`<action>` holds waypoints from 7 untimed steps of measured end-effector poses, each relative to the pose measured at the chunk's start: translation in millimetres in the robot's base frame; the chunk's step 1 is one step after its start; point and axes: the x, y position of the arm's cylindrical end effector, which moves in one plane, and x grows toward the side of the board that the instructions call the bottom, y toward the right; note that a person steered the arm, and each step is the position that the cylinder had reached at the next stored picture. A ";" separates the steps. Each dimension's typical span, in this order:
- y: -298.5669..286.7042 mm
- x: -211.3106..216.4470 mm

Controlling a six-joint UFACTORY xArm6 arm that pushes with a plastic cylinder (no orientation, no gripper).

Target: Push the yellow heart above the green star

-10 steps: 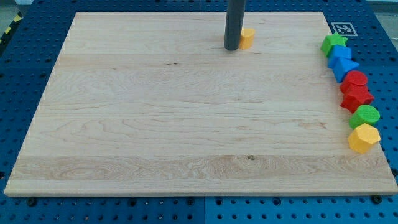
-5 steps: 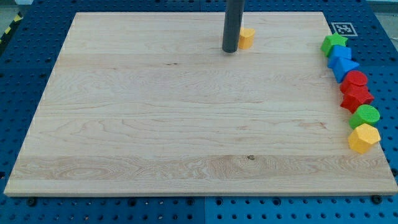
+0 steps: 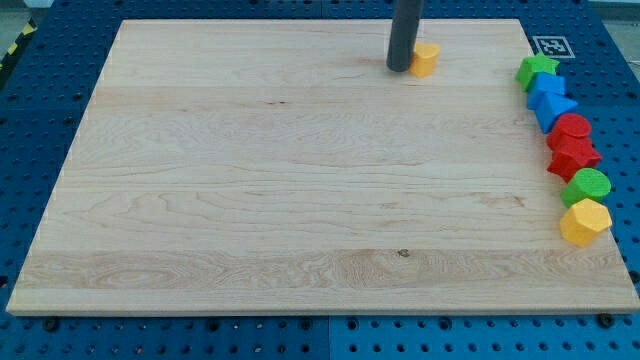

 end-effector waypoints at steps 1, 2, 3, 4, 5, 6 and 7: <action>10.1 0.0; 16.3 0.0; 28.7 0.0; 28.8 -4.4; 52.5 -6.7; 62.0 -1.1; 66.4 2.3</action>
